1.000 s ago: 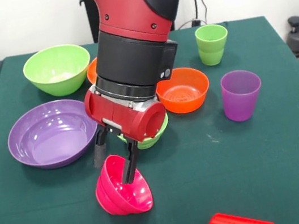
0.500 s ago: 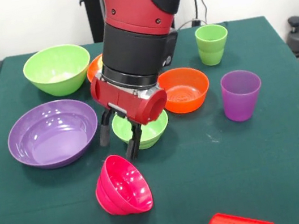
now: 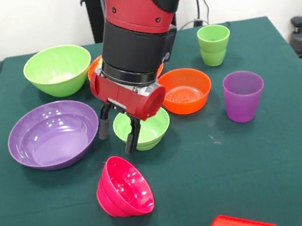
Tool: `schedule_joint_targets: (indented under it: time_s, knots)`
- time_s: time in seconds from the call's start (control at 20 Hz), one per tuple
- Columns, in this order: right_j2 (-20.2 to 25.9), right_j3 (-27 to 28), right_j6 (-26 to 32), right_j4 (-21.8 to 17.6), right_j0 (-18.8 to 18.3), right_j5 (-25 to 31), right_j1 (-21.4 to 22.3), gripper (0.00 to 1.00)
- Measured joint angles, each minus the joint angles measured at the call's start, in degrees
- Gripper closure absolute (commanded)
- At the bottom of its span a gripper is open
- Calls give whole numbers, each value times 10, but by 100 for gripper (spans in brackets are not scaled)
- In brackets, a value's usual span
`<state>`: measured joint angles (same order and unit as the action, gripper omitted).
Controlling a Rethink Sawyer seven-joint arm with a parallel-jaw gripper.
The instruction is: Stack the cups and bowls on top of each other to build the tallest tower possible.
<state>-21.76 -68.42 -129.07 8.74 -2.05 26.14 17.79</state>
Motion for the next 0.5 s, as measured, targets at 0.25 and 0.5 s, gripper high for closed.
schedule_joint_targets:
  time_s: [0.25, 0.5]
  knots:
    - [0, 0, 0, -2, -4, 0, -1, 0]
    - [0, 0, 0, -2, -9, 0, -1, 0]
